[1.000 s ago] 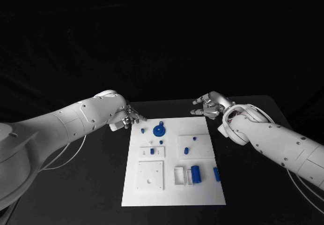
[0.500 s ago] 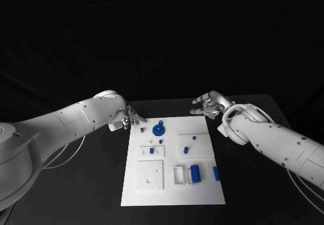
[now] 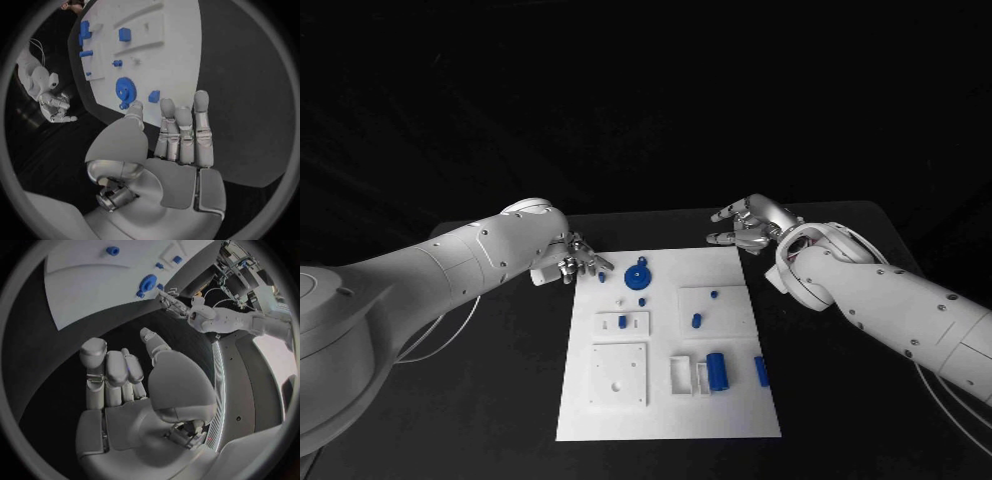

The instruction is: Assemble the parts on the task board

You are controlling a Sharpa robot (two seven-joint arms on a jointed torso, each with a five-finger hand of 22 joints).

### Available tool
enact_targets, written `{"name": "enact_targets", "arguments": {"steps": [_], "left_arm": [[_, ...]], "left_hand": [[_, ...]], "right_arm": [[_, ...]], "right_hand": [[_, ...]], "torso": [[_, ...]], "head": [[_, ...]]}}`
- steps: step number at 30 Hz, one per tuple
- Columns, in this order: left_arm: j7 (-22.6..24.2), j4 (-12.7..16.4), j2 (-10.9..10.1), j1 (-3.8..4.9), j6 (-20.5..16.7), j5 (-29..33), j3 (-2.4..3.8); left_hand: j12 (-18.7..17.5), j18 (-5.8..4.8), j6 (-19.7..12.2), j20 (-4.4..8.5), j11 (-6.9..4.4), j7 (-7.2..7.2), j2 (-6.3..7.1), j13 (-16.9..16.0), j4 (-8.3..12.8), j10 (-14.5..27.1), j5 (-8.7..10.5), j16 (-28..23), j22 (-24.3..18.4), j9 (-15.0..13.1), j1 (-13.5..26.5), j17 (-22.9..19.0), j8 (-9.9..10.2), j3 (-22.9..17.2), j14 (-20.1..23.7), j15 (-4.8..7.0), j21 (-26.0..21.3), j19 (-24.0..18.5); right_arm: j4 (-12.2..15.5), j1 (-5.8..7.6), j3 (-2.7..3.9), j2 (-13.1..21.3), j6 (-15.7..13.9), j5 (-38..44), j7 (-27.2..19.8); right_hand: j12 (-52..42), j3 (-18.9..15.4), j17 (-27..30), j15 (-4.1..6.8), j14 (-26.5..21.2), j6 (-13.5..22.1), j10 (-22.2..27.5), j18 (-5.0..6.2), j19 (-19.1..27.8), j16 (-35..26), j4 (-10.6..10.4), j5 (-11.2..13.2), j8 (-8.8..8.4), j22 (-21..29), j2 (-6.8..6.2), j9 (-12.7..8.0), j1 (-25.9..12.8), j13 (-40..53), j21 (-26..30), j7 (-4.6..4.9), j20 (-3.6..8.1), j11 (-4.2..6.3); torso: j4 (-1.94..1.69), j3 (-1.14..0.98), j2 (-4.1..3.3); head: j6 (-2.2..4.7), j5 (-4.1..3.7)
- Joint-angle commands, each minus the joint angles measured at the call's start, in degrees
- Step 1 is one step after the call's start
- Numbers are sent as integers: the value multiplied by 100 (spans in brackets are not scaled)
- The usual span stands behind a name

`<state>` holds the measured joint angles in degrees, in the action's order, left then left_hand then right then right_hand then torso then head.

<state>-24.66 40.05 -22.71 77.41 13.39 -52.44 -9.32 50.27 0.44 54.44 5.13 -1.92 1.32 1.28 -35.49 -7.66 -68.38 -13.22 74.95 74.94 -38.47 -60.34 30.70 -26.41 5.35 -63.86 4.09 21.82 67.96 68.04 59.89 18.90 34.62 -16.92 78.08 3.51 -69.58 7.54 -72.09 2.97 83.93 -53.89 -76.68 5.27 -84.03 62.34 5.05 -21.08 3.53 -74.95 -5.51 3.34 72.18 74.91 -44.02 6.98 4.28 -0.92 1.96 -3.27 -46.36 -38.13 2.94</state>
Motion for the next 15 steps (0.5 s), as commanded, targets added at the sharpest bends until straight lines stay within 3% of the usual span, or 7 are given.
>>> {"name": "enact_targets", "arguments": {"steps": [1, 5, 15], "left_arm": [[63, -12, 25, -22, 212, -17, -2], [62, -32, 29, -60, 242, 4, -8], [61, -37, 20, -98, 252, 77, -12]], "left_hand": [[34, 90, -17, -9, 12, 37, 50, 10, -84, 45, 58, 41, 112, 63, 46, -14, 3, -38, 57, -9, -28, -29], [44, 95, -38, -17, 21, 48, 102, 20, -171, 61, 106, 49, 112, 141, 52, -24, 2, -101, 72, -17, -40, -33], [45, 98, -36, -22, 26, 54, 34, 38, -137, 64, 101, 52, 111, 234, 53, -38, 3, -69, 78, -22, -46, -37]], "right_arm": [[22, 3, 6, 10, -39, 29, 7], [29, 4, 8, 15, -41, 33, 11], [1, 5, 9, 11, -10, 36, 25]], "right_hand": [[15, -9, 3, 9, -11, 6, 26, 101, -145, -16, -32, -30, -14, -509, -23, 7, -29, 45, 14, -3, -20, 3], [15, -9, 3, 9, -11, 6, 26, 101, -145, -16, -32, -30, -14, -509, -23, 7, -29, 45, 14, -3, -20, 3], [15, -9, 3, 9, -11, 6, 26, 101, -145, -16, -32, -30, -14, -509, -23, 7, -29, 45, 14, -3, -20, 3]], "torso": [[4, 13, -19], [8, 12, -21], [0, 8, -19]], "head": [[4, 1], [2, -4], [-4, -13]]}}
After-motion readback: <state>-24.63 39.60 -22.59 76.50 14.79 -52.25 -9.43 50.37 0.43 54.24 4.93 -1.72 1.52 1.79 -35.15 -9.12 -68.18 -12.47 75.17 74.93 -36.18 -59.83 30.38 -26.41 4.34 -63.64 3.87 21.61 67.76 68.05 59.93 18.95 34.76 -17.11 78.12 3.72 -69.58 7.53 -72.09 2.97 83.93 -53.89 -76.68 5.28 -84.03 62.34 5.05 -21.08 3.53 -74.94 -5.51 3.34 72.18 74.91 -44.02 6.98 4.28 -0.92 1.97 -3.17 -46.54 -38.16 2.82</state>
